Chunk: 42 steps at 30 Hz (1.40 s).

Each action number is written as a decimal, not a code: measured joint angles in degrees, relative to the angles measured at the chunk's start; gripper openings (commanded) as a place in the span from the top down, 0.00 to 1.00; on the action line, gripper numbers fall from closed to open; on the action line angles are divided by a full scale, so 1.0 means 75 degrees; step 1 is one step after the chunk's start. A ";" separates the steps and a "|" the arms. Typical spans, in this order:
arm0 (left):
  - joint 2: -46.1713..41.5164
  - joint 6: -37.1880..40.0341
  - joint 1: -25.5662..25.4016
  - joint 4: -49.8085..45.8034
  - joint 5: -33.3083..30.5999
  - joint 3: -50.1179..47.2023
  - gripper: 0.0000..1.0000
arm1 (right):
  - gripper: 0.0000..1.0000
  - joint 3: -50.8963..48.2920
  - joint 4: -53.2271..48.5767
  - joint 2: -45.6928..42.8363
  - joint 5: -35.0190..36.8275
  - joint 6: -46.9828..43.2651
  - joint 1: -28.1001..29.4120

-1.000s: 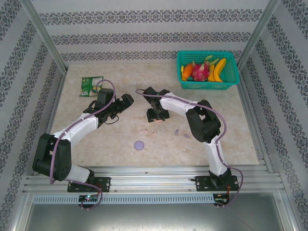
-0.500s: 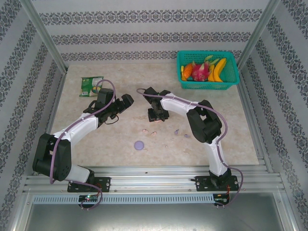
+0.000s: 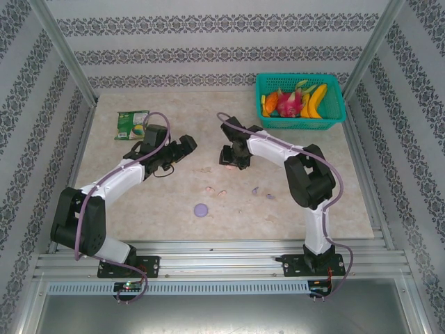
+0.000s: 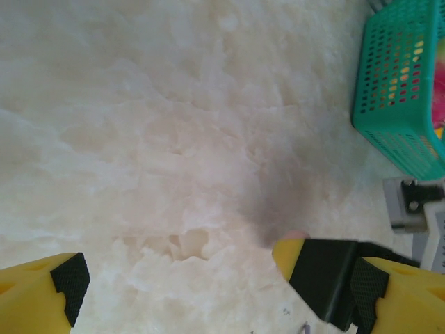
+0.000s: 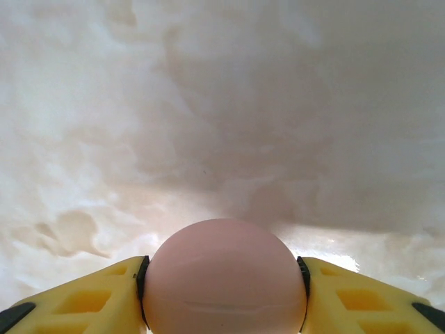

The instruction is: Insert the wireless bluetooth earbuds into the charging case

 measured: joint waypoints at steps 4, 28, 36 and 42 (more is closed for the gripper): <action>0.0009 0.0157 -0.0294 0.1008 0.0114 -0.0592 0.01 | 0.52 -0.0102 0.0691 -0.0154 -0.0411 0.0836 -0.0280; 0.2087 0.0364 -0.1160 0.4269 0.0248 -0.0586 0.19 | 0.51 -0.1816 0.5418 -0.0353 -0.2066 0.6044 -0.0793; 0.2611 0.0358 -0.1160 0.4677 0.0434 -0.0099 0.30 | 0.51 -0.2049 0.5633 -0.0533 -0.2171 0.6274 -0.0775; 0.2882 0.0358 -0.1160 0.4811 0.0493 0.0117 0.35 | 0.51 -0.2180 0.5683 -0.0699 -0.2261 0.6385 -0.0705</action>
